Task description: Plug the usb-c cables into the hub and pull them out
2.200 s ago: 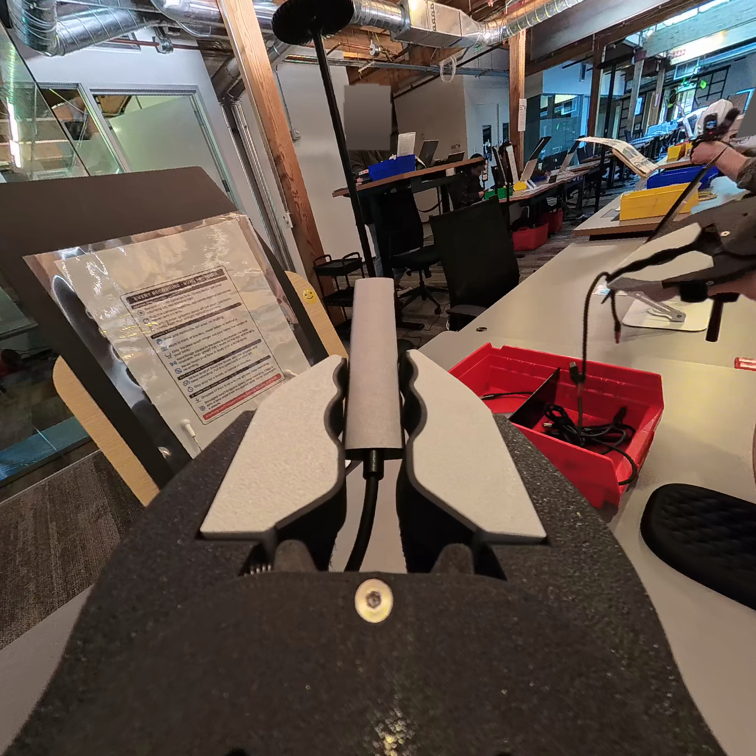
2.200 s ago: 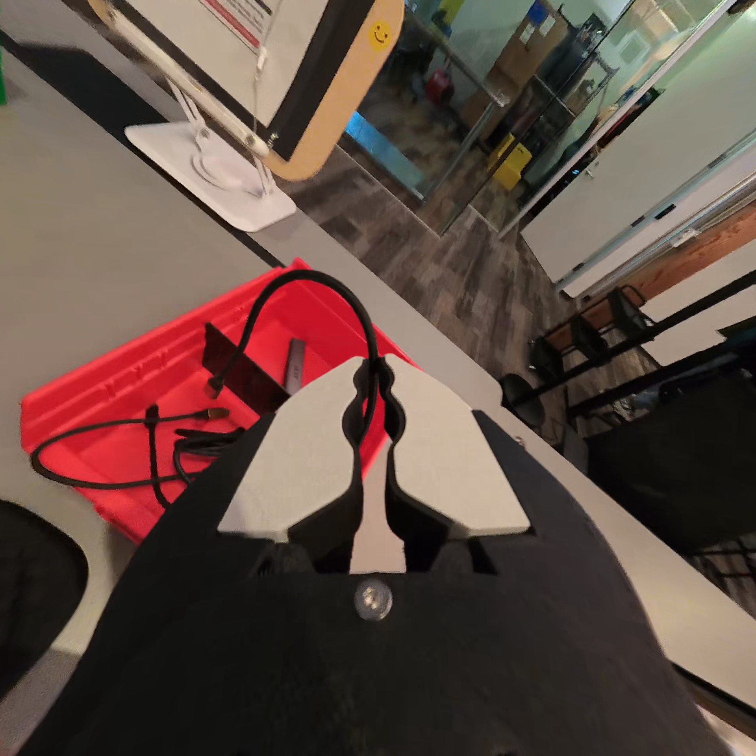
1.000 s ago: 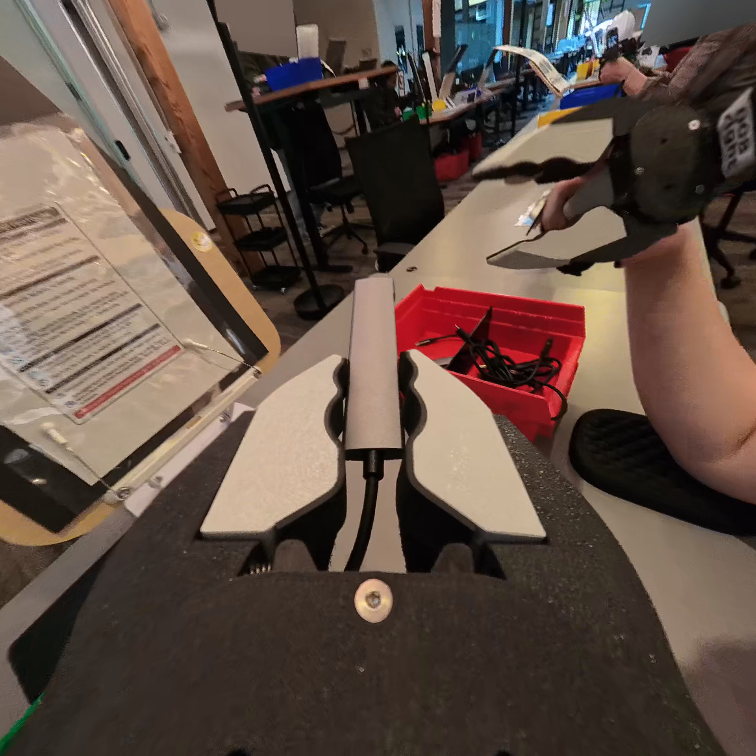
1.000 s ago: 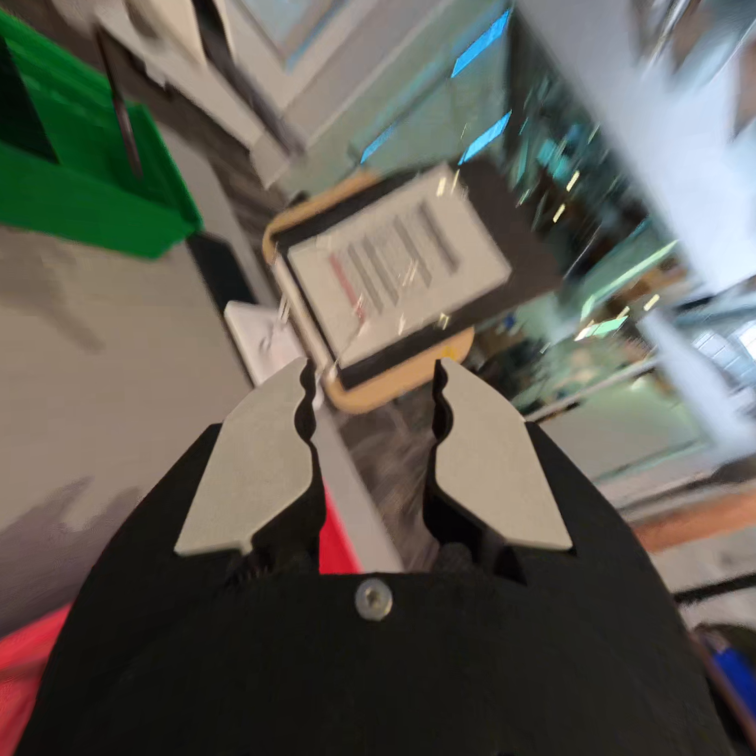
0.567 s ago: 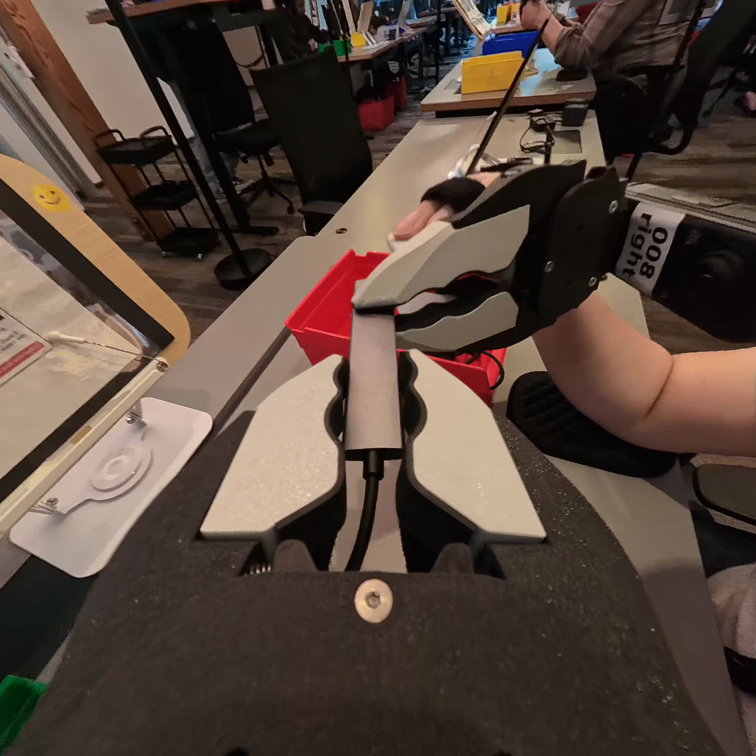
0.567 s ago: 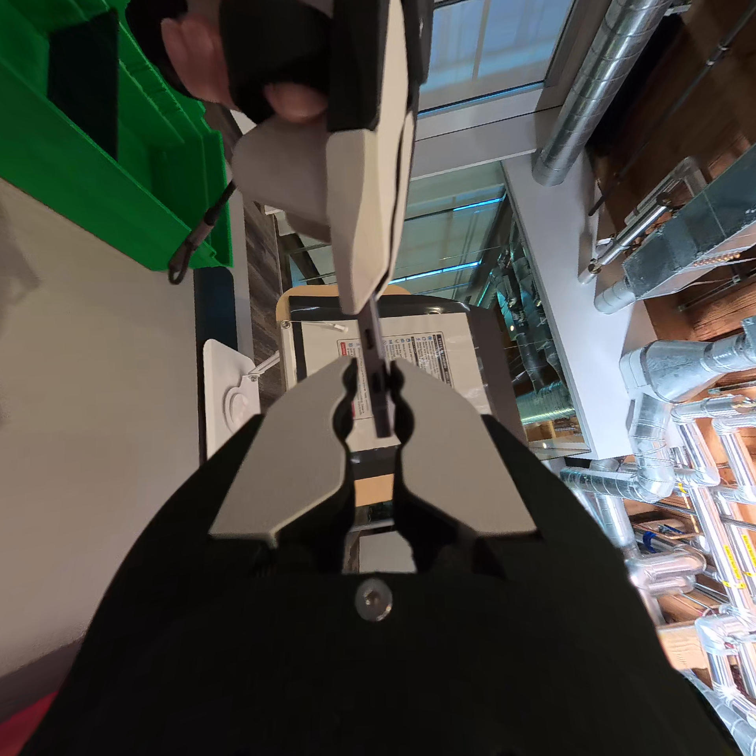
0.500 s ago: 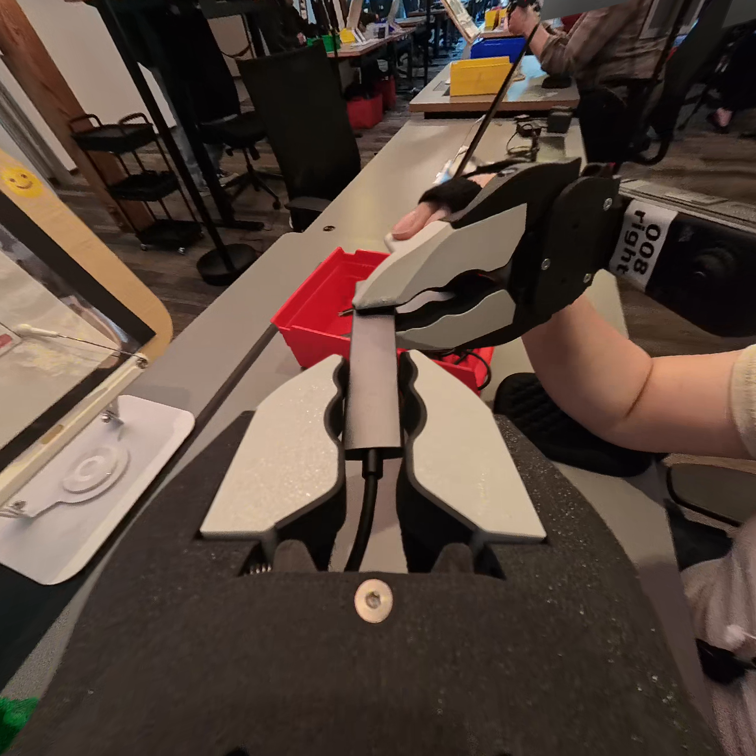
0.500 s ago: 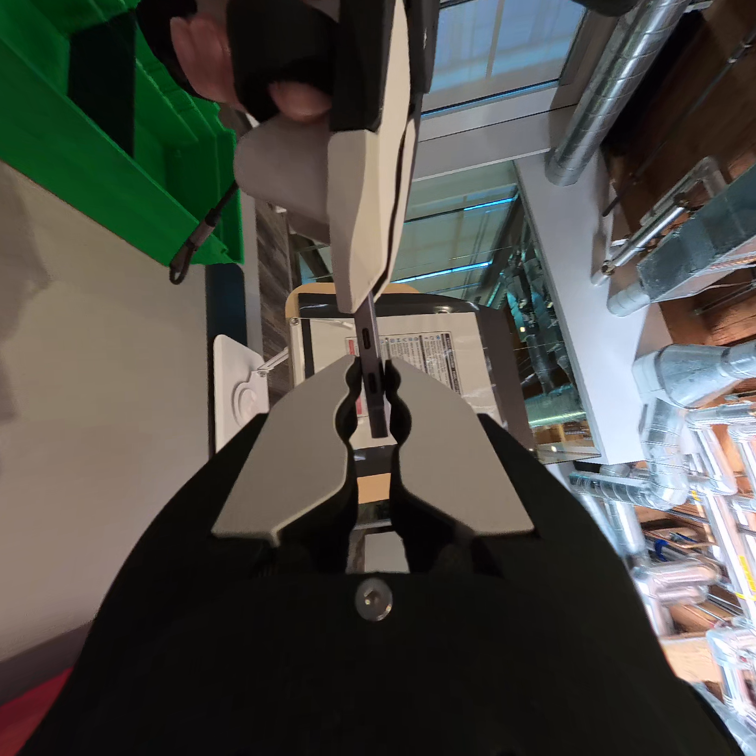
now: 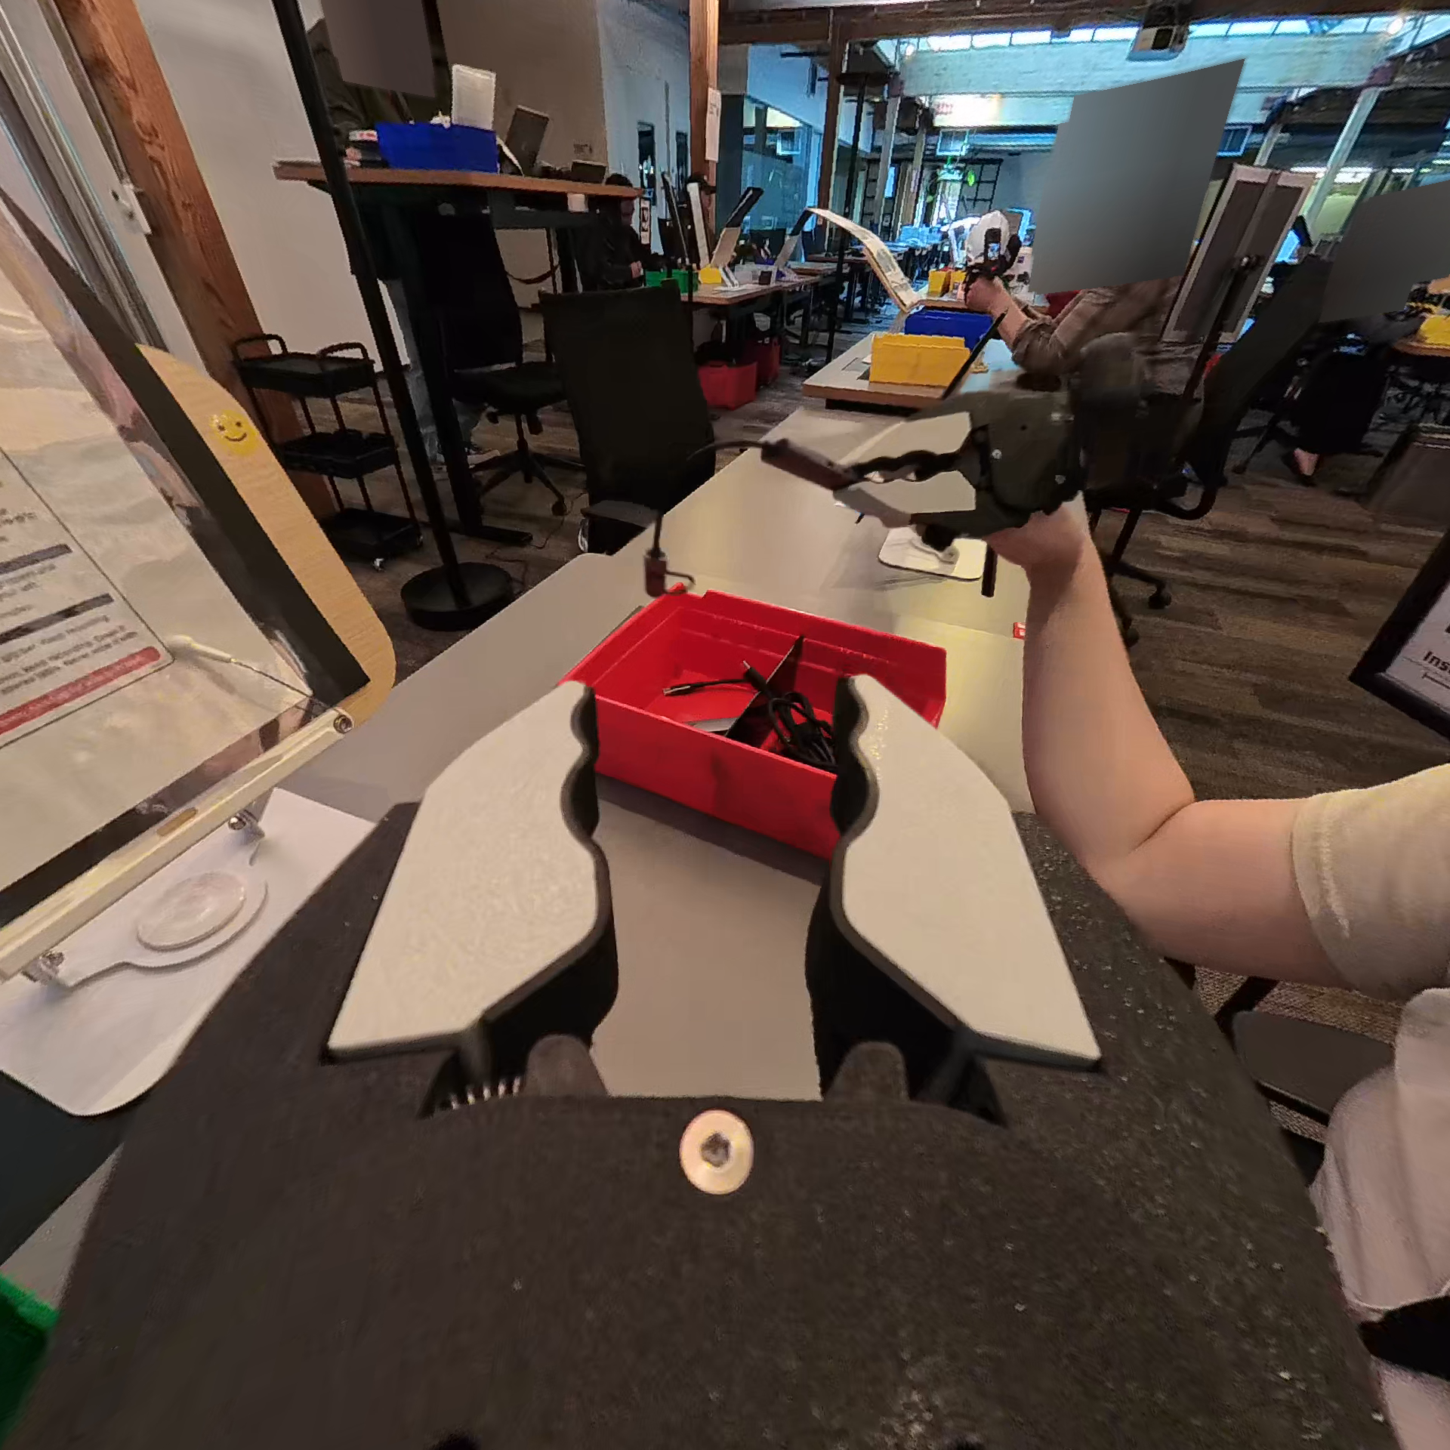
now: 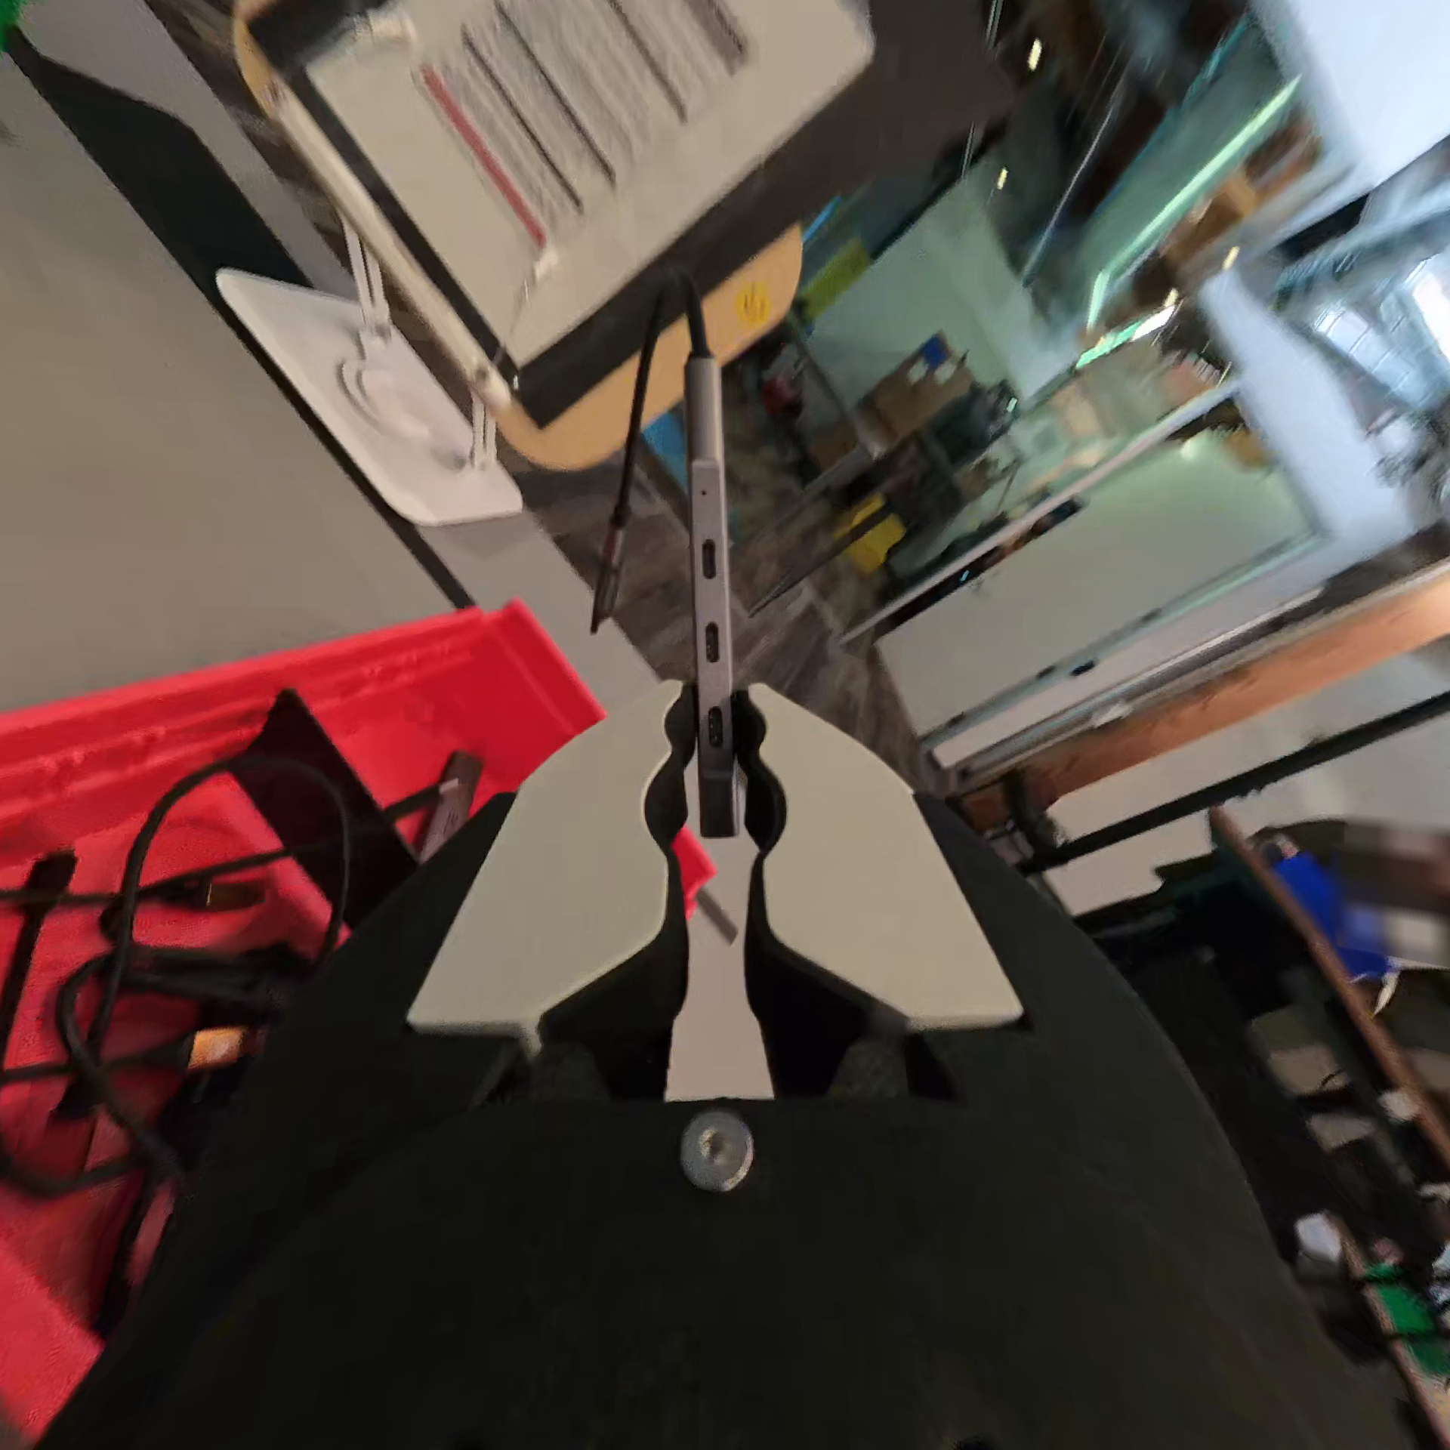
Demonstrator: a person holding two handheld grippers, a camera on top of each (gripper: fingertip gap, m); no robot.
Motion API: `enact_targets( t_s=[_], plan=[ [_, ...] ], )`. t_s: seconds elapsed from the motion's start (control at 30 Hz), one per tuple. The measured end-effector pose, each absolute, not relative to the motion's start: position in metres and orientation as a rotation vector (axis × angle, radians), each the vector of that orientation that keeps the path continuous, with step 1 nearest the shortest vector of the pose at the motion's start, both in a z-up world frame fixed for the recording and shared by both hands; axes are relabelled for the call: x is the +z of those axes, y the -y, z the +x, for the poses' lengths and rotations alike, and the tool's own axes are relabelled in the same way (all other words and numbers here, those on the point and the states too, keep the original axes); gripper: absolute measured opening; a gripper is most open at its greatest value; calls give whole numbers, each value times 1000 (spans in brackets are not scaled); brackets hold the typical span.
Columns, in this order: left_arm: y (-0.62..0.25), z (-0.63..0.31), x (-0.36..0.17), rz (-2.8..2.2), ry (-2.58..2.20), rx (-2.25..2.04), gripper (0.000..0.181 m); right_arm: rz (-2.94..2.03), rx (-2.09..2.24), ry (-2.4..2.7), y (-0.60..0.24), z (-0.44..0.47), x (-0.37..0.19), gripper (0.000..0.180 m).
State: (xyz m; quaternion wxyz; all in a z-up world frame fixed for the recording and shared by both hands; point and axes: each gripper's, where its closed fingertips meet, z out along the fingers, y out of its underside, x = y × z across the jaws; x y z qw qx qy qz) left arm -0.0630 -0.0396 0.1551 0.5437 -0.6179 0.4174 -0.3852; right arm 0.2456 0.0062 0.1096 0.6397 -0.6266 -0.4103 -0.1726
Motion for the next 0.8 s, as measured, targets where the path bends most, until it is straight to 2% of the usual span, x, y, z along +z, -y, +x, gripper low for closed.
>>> enact_targets(
  t_s=[0.23, 0.37, 0.5, 0.6, 0.7, 0.8],
  plan=[
    [39, -59, 148, -1496, -1016, -884, 56, -1734, -211, 1012, -59, 258, 15, 10],
    [37, -59, 146, -1507, -1018, -878, 56, -1810, -275, 1055, -89, 254, -20, 10],
    [35, -60, 144, -1519, -1017, -872, 55, -2149, -183, 990, -97, 265, -73, 13],
    [34, -62, 144, -1525, -1013, -865, 55, -2239, -156, 793, -107, 277, -73, 15],
    [32, -66, 145, -1534, -1001, -868, 55, -2204, -199, 729, -108, 289, -60, 36],
    [30, -72, 145, -1549, -980, -864, 55, -2160, -194, 658, -97, 300, -39, 37]
  ],
)
